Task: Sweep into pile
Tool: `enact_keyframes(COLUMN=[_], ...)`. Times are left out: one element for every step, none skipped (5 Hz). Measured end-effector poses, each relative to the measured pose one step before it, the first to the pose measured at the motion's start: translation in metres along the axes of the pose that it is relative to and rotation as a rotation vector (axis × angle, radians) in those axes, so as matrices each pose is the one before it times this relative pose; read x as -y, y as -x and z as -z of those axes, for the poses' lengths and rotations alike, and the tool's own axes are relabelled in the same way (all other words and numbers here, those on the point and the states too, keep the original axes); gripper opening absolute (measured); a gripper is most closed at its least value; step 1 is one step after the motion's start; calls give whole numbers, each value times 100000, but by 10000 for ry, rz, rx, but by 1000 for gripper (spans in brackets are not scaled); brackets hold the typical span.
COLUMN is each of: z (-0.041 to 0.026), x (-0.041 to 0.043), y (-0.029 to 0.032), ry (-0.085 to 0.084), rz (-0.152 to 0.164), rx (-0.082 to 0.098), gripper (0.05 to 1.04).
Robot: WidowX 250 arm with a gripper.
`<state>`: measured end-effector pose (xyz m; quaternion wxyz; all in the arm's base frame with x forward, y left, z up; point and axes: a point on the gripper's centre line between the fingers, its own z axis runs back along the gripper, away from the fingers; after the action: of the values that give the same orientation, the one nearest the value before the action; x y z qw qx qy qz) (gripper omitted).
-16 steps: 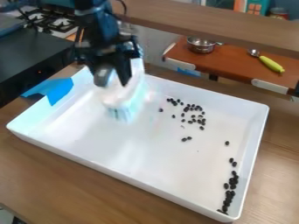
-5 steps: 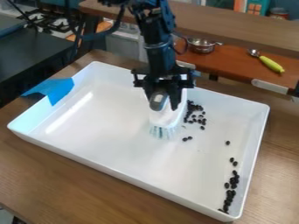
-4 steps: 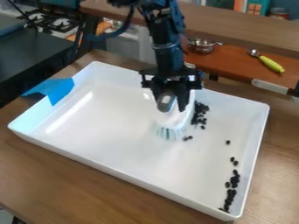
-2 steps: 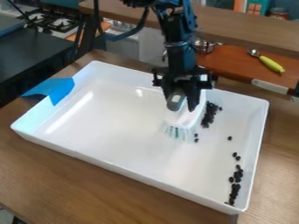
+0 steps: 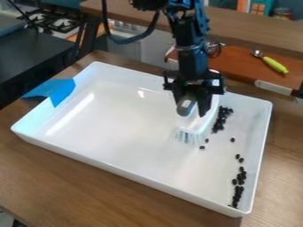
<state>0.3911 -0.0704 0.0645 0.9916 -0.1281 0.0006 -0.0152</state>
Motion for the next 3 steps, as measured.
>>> enact_keyframes(z=[362,179,211], x=[1020,474,572], y=[347,197,298], ry=[87,36,62], rz=[108,-76,-57], rx=[-24,143,-32], gripper=[488,488,488])
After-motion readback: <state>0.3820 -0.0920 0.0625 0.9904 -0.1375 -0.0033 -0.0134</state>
